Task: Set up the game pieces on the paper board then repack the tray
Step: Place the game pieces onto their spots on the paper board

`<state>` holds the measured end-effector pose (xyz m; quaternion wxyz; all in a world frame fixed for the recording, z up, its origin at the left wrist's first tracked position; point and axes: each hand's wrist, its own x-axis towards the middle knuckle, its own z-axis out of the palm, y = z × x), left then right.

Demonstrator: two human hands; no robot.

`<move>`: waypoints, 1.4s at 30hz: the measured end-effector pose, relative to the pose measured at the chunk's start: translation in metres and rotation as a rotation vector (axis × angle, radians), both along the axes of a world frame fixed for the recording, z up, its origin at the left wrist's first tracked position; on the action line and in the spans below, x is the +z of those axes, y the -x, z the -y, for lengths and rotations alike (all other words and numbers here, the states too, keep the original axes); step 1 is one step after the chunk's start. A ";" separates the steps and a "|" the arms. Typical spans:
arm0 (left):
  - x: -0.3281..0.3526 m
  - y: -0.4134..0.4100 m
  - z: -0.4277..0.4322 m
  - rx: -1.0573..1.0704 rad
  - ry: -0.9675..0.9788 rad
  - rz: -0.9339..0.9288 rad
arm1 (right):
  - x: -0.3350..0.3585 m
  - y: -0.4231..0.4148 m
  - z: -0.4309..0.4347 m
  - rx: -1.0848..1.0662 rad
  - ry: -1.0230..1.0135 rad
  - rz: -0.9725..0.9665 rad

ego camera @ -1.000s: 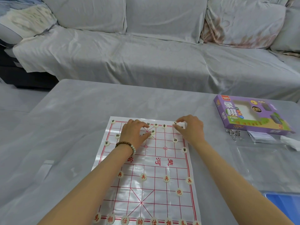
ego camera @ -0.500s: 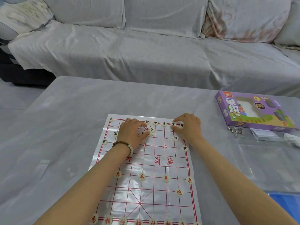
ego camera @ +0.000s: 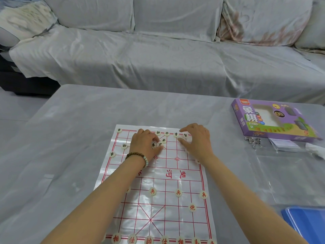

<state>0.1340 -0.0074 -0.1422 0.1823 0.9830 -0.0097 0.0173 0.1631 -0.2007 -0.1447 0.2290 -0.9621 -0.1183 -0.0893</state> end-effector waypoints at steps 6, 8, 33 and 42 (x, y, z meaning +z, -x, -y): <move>0.019 0.006 -0.026 0.066 0.174 0.170 | 0.001 0.015 -0.015 0.064 -0.045 0.017; 0.025 0.007 -0.050 0.104 0.164 0.189 | 0.003 0.019 -0.024 0.089 -0.035 -0.008; 0.004 -0.026 -0.104 0.133 -0.039 0.038 | -0.002 0.017 -0.075 0.141 -0.065 -0.047; 0.006 -0.021 -0.115 0.114 -0.072 0.024 | -0.003 0.018 -0.073 0.138 -0.074 -0.035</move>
